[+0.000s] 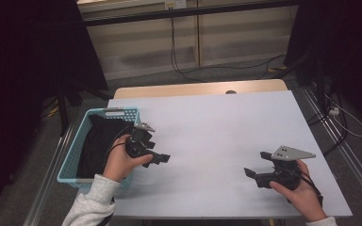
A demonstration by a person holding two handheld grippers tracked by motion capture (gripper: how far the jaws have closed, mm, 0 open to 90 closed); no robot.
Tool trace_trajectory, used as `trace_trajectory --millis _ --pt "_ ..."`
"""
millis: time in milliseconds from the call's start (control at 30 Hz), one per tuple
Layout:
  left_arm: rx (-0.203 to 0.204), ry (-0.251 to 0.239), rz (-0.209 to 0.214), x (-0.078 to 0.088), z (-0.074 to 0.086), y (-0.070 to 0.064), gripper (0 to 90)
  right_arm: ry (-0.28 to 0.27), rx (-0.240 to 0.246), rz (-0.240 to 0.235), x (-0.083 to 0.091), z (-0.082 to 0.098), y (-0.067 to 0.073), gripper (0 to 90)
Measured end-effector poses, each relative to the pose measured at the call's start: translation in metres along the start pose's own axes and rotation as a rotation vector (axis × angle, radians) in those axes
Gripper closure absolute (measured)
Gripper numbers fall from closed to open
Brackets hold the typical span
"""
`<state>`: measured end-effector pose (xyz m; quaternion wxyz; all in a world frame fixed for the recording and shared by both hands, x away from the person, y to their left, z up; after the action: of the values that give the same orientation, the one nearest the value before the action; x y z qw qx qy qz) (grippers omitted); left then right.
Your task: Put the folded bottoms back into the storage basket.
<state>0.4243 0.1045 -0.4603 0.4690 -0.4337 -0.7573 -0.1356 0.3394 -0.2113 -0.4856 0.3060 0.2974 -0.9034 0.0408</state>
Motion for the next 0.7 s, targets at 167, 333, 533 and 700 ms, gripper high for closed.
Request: trace_trajectory --millis 167,333,533,700 --pt "0.024 0.000 0.013 -0.003 0.005 -0.002 13.5 0.000 0.006 0.000 0.000 0.000 0.001 12.5" --pt "0.008 -0.025 0.024 -0.003 0.005 -0.009 13.1 0.002 0.010 0.000 0.000 0.000 0.002 12.5" --pt "-0.007 -0.034 0.033 -0.002 0.007 -0.016 12.4 -0.001 0.017 -0.004 0.000 -0.001 0.004 12.4" --pt "-0.014 -0.042 0.042 -0.004 0.009 -0.021 11.7 0.001 0.014 -0.001 0.001 0.000 0.003 12.4"
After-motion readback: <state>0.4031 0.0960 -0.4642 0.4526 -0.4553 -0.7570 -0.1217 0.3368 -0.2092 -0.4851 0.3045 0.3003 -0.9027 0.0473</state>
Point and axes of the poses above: each handheld gripper's, and its own axes: x roughly backward along the jaws, z roughly out of its underside, y roughly to its left, the point moved 9 cm from there along -x, roughly forward along the jaws, and after that the axes turned 4 degrees about y, right-handed, at the moved point
